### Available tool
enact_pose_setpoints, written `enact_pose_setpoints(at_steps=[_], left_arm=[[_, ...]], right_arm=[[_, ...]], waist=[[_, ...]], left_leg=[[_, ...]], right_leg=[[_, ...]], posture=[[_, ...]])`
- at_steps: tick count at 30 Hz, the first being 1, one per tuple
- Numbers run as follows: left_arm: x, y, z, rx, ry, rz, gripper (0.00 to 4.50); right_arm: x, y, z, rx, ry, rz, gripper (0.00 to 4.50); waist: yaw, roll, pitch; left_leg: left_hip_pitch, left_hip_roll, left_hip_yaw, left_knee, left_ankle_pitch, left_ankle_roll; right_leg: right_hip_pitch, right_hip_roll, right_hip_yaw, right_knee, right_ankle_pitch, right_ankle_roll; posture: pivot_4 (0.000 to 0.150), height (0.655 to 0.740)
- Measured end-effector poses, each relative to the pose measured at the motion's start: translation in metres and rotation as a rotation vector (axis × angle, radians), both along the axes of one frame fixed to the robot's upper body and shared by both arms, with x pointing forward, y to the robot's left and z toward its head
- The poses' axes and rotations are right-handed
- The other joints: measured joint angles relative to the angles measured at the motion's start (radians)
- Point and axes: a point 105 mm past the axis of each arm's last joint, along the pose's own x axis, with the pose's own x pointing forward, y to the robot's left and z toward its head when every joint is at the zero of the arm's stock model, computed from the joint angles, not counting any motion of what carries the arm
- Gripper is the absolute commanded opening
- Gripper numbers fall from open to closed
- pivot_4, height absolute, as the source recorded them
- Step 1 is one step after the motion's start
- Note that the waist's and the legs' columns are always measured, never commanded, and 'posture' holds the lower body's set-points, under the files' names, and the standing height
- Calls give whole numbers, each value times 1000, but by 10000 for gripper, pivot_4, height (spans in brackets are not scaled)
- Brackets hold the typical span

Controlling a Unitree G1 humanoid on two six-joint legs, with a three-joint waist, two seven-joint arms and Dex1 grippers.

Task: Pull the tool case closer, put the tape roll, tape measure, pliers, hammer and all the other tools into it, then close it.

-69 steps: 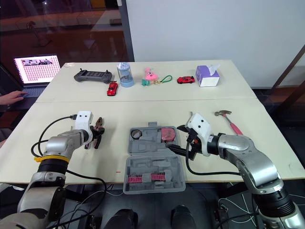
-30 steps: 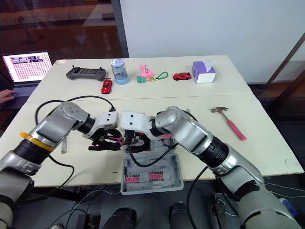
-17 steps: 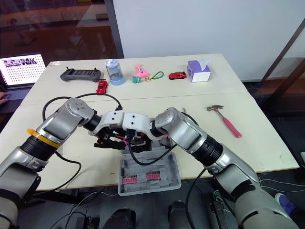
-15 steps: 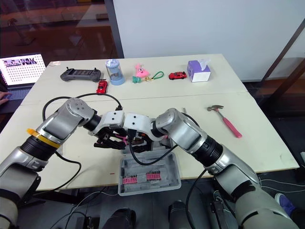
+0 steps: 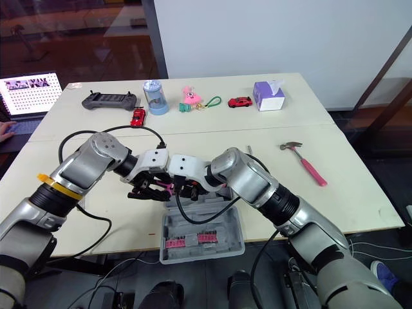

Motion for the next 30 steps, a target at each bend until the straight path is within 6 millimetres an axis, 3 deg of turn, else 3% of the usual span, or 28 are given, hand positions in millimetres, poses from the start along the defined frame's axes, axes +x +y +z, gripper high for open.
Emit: enact_pose_setpoints(at_steps=[8, 15, 24, 25, 26, 30], left_arm=[[1, -1, 0, -1, -6, 5, 24227], [1, -3, 4, -19, -18, 7, 24227], [0, -3, 8, -25, -30, 3, 24227], [0, -3, 8, -25, -29, 3, 24227], [0, -3, 8, -25, -28, 2, 24227], [-3, -4, 6, -25, -17, -12, 24227]], right_arm=[[-1, 2, -1, 5, 3, 9, 9636], [-6, 6, -7, 21, 19, 25, 43795], [-5, 6, -7, 16, 16, 22, 43795], [-5, 6, -7, 16, 17, 22, 38509], [-6, 6, -7, 17, 17, 22, 35973], [-3, 5, -6, 24, 11, 9, 15841]], waist=[[0, 0, 0], [0, 0, 0], [0, 0, 0], [0, 0, 0], [0, 0, 0], [1, 0, 0]], left_leg=[[0, 0, 0, 3, 0, 0], [0, 0, 0, 4, 0, 1], [-2, 0, 0, 7, -1, 1], [-2, 0, 0, 7, -1, 1], [-2, 0, 0, 7, -1, 1], [-2, 0, 0, 7, -1, 1]], right_leg=[[0, 0, 0, 2, 0, 0], [0, 0, 0, 2, 0, 0], [0, 0, 0, 3, 0, 0], [0, 0, 0, 3, 0, 0], [0, 0, 0, 3, 0, 0], [0, 0, 0, 3, 0, 0]], posture=[[1500, 7400], [1500, 7400], [1500, 7400], [1500, 7400], [1500, 7400], [1500, 7400]])
